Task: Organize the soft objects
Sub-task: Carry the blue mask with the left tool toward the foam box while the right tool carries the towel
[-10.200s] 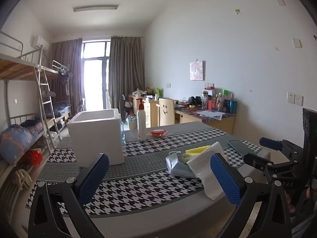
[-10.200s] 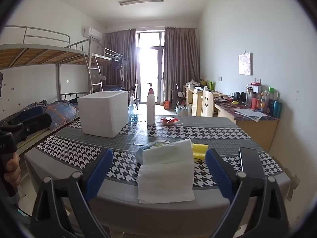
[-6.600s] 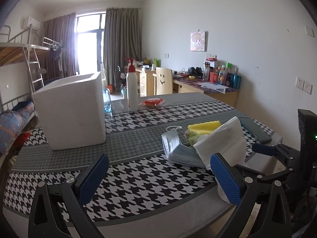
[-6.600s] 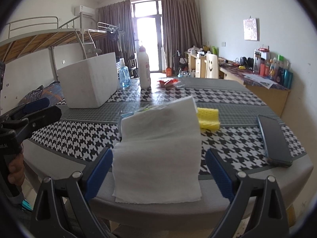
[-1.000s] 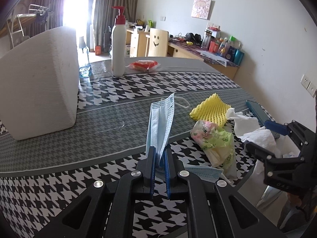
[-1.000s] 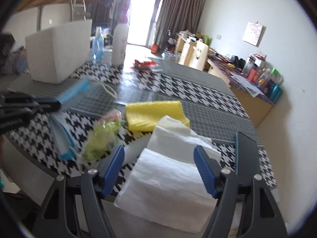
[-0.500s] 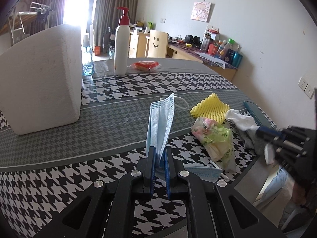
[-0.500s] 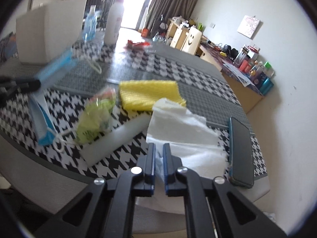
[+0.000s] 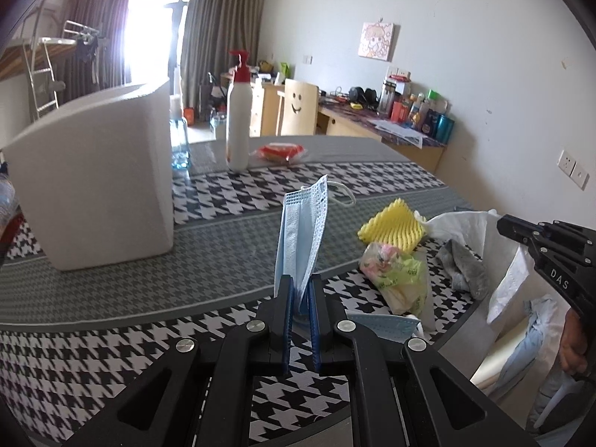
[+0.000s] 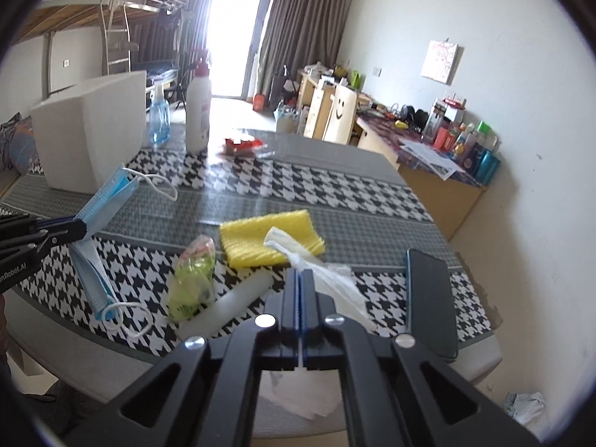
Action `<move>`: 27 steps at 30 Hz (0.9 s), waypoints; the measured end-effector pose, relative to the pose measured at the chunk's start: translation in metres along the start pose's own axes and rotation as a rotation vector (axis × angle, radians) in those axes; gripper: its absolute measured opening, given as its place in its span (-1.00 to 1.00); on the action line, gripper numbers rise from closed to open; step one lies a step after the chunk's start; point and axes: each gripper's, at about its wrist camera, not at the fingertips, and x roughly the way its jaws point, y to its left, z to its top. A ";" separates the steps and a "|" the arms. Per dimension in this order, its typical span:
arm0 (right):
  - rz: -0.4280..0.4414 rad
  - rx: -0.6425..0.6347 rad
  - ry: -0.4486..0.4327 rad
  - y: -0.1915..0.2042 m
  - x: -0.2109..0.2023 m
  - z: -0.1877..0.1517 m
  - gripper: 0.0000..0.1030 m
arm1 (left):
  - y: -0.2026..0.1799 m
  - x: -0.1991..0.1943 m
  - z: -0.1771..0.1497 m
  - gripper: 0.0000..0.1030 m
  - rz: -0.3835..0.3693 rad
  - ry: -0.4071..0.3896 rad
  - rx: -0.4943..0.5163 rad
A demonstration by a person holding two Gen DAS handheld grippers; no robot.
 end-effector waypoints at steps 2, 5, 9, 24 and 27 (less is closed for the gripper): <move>0.003 0.005 -0.016 0.000 -0.005 0.002 -0.96 | 0.001 -0.006 0.002 -0.84 0.006 -0.018 0.002; -0.001 0.012 -0.048 0.000 -0.013 0.008 -0.96 | 0.003 -0.016 0.006 -0.83 0.023 -0.044 0.008; 0.011 0.013 -0.090 0.001 -0.022 0.018 -0.96 | 0.007 -0.029 0.012 -0.83 0.045 -0.074 0.006; 0.081 0.043 -0.210 0.013 -0.035 0.047 -0.96 | 0.022 -0.064 0.027 -0.83 0.125 -0.179 0.000; 0.111 0.047 -0.226 0.015 -0.035 0.050 -0.96 | 0.023 -0.071 0.031 -0.83 0.142 -0.199 0.005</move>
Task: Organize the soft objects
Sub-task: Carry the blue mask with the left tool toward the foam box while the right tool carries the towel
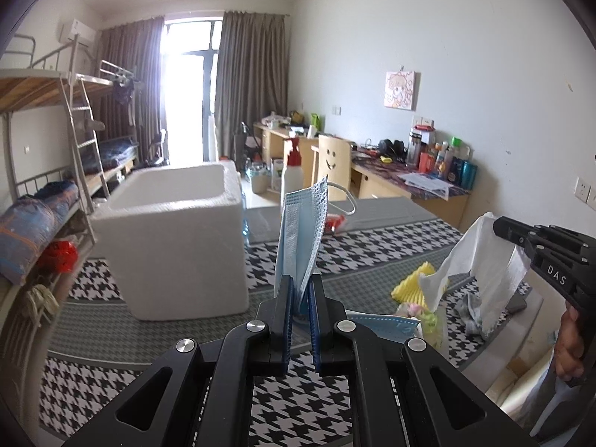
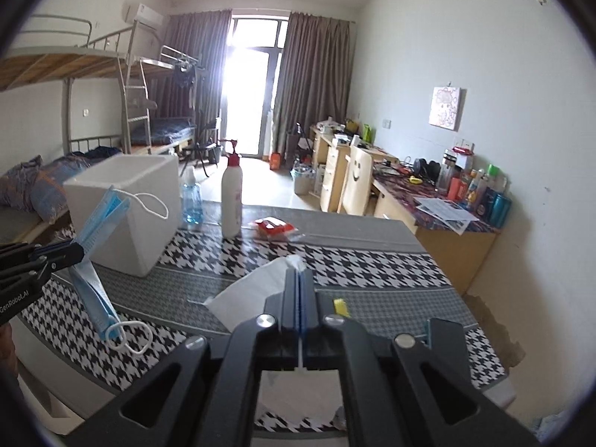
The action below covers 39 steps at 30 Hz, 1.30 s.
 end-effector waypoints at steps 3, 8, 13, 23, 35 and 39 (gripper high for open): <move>0.016 0.004 -0.014 0.002 0.000 0.005 -0.96 | 0.002 -0.003 0.004 -0.83 0.011 -0.009 0.002; 0.042 0.028 -0.028 0.004 0.003 0.012 -0.96 | 0.004 -0.004 0.011 -0.83 0.027 -0.027 -0.001; 0.058 0.026 -0.049 0.009 0.005 0.021 -0.96 | 0.009 -0.002 0.016 -0.83 0.045 -0.038 -0.010; 0.079 0.011 -0.081 0.017 0.009 0.036 -0.96 | 0.011 -0.003 0.031 -0.83 0.058 -0.070 -0.001; 0.083 0.019 -0.109 0.017 0.011 0.054 -0.96 | 0.017 -0.001 0.047 -0.83 0.066 -0.088 -0.006; 0.088 0.015 -0.121 0.019 0.012 0.059 -0.96 | 0.020 -0.002 0.052 -0.83 0.078 -0.103 -0.007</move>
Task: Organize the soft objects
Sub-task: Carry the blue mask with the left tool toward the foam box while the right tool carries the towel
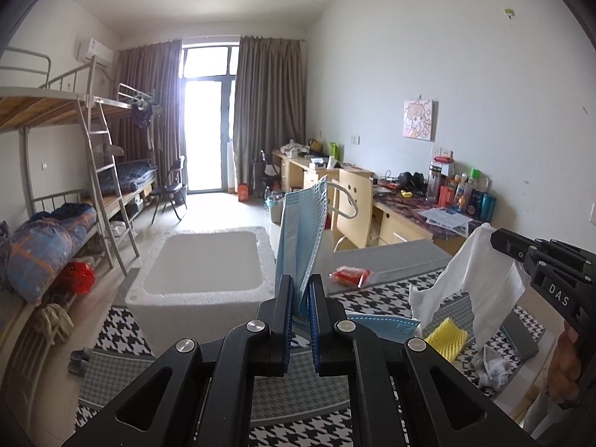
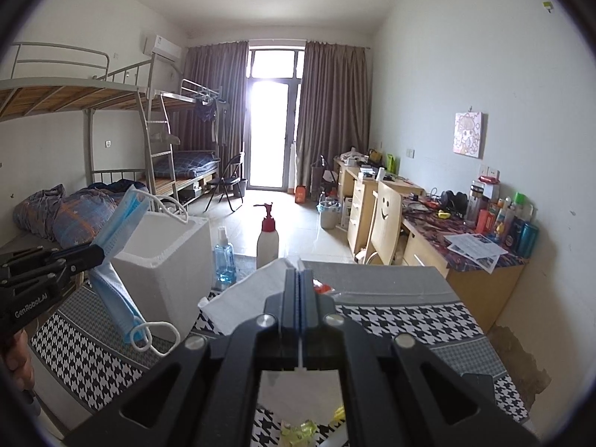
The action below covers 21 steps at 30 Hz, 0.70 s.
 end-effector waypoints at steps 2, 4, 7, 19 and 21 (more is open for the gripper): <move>0.004 -0.002 -0.005 0.001 0.001 0.003 -0.96 | 0.000 0.000 0.003 -0.83 0.011 -0.005 0.007; 0.005 -0.004 -0.010 0.002 0.002 0.006 -0.96 | 0.001 0.001 0.005 -0.83 0.020 -0.007 0.011; 0.015 -0.008 -0.014 0.004 0.006 0.011 -0.96 | 0.003 0.004 0.010 -0.83 0.028 -0.010 0.013; 0.053 -0.024 -0.025 0.014 0.017 0.028 -0.96 | 0.018 0.015 0.026 -0.83 0.078 -0.009 0.005; 0.062 -0.027 -0.023 0.016 0.020 0.031 -0.96 | 0.021 0.017 0.028 -0.83 0.088 -0.006 0.000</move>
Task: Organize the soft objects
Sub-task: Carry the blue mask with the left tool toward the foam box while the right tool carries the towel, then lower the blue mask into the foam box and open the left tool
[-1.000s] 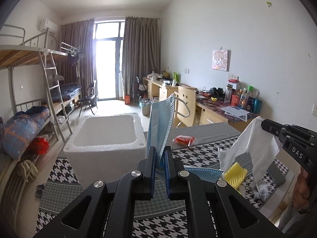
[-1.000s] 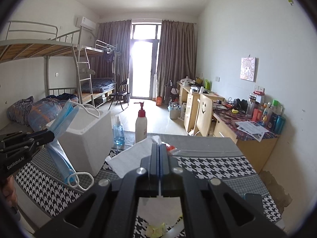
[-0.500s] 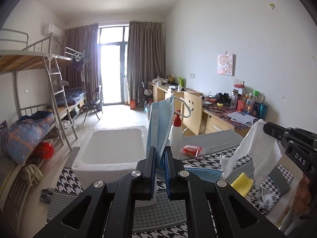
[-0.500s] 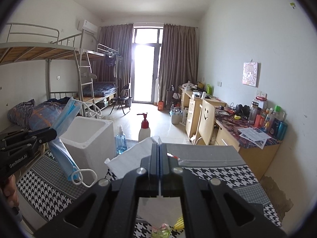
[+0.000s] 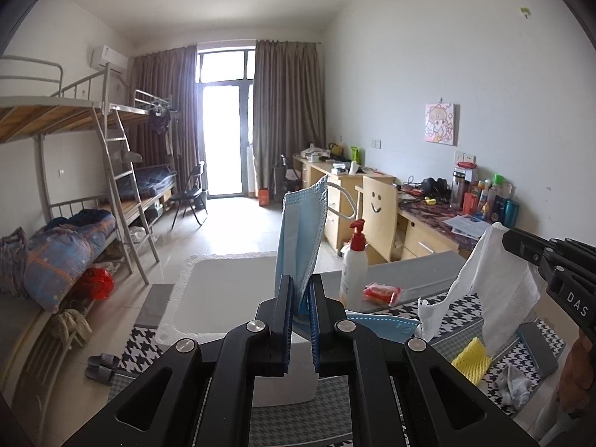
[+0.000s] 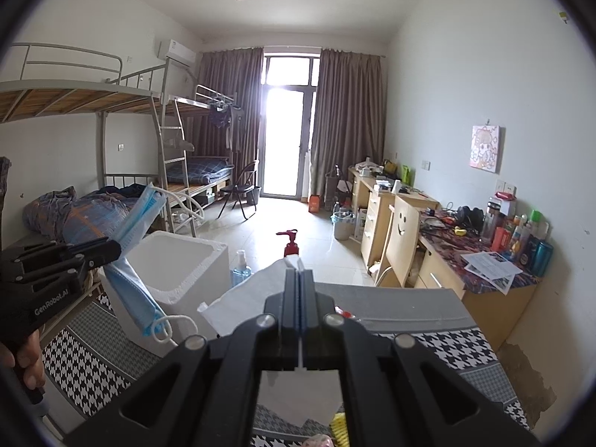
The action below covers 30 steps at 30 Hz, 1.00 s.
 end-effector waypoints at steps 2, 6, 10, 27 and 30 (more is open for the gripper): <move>0.007 -0.001 -0.001 0.002 0.002 0.003 -0.96 | 0.002 0.002 0.003 -0.83 0.017 -0.002 -0.002; 0.024 -0.006 0.003 0.007 0.010 0.006 -0.96 | 0.008 0.006 0.007 -0.83 0.056 -0.006 -0.001; 0.026 -0.010 0.001 0.010 0.015 0.010 -0.96 | 0.016 0.012 0.009 -0.83 0.091 -0.003 -0.010; 0.042 -0.028 -0.003 0.031 0.040 0.039 -0.96 | 0.042 0.041 0.008 -0.83 0.189 0.052 -0.050; 0.050 -0.034 -0.001 0.038 0.046 0.044 -0.96 | 0.047 0.050 0.008 -0.83 0.192 0.072 -0.058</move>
